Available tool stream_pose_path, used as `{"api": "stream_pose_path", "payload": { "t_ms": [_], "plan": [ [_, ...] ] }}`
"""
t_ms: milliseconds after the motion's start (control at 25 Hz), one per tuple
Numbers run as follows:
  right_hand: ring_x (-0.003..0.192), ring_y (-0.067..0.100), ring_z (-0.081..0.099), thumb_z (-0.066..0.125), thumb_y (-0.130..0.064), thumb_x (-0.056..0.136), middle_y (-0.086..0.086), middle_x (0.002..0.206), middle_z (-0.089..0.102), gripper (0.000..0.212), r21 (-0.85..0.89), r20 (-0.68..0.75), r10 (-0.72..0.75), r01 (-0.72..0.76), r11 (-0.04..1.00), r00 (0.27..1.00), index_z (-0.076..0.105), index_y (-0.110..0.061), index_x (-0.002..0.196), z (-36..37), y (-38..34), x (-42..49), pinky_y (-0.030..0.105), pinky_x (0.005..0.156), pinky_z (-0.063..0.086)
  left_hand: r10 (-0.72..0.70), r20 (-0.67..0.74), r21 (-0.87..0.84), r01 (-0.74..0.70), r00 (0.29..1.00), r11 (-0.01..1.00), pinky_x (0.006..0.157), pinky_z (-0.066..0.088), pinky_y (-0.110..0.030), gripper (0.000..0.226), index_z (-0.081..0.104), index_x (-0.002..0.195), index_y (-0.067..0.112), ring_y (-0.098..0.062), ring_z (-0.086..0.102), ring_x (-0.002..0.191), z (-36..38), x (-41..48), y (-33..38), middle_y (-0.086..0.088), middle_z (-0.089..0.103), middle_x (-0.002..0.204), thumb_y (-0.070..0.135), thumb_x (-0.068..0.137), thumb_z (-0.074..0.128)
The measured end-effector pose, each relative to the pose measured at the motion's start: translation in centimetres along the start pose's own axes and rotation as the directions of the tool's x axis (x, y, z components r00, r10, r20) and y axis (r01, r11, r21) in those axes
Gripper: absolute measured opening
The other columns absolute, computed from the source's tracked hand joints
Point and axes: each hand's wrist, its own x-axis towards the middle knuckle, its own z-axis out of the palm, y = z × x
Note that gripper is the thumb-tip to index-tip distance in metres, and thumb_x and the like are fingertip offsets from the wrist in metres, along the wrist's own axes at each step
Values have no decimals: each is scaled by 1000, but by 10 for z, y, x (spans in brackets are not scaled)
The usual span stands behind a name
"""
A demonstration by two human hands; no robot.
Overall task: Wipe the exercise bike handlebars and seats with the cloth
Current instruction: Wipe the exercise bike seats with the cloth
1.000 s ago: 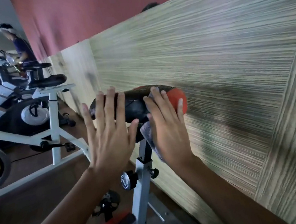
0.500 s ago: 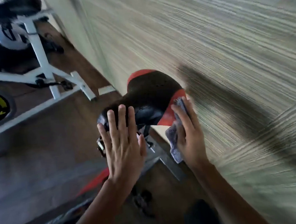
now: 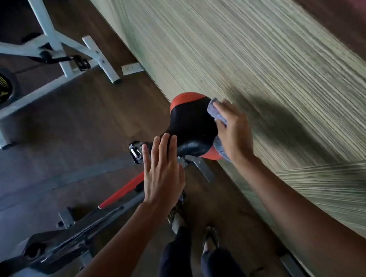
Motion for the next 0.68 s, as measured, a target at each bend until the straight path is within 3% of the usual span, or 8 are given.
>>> {"api": "stream_pose_path", "payload": {
  "t_ms": [80,160,320,400,480,600,680],
  "plan": [
    [146,28,37,53,-28,104,12,158,39,51,-62,133,28,-20,998,991,42,-14,151,9,-12,-12,48,120,31,22,68,-48,-19,997,999,120,22,-59,77,36,152,5,-34,32,146,-4,3,-7,-15,38,155,12,84,71],
    [153,23,20,41,-31,108,10,165,23,54,-62,223,-7,21,998,975,29,-12,157,8,-17,-27,42,124,24,48,107,-76,-40,993,996,121,23,-58,78,32,154,5,-34,29,149,-7,1,-12,-15,34,159,11,85,69],
    [154,24,16,37,-31,107,2,165,23,51,-125,244,-188,224,967,951,35,-12,155,2,3,-23,50,124,20,59,128,-80,-49,990,996,123,13,-55,83,24,156,3,-34,16,153,-10,-7,-11,-16,20,165,10,86,67],
    [154,25,16,38,-30,108,3,164,27,49,-76,247,-247,273,959,937,39,-11,153,3,14,-19,49,124,21,30,137,-51,-23,990,998,124,13,-55,85,21,157,2,-35,12,154,-10,-14,-5,-18,15,165,11,86,67],
    [153,27,21,37,-27,108,6,162,31,47,-61,210,-226,243,968,951,41,-11,152,10,16,-9,47,123,25,-11,146,-9,13,989,1000,123,15,-56,84,19,157,2,-36,11,154,-8,-17,2,-19,12,166,13,86,63],
    [152,30,24,31,-30,108,6,162,32,49,-118,135,12,4,993,991,39,-14,154,30,-13,24,48,121,27,-80,163,27,77,983,997,122,16,-59,76,18,157,-1,-37,9,154,-1,-16,14,-22,9,166,14,89,49],
    [151,29,25,27,-32,108,5,162,34,50,-136,154,-20,41,990,988,40,-14,153,40,-31,34,46,122,25,-118,182,38,112,976,993,123,13,-60,77,17,157,-2,-38,7,154,1,-15,21,-22,8,165,17,88,46]
  ]
}}
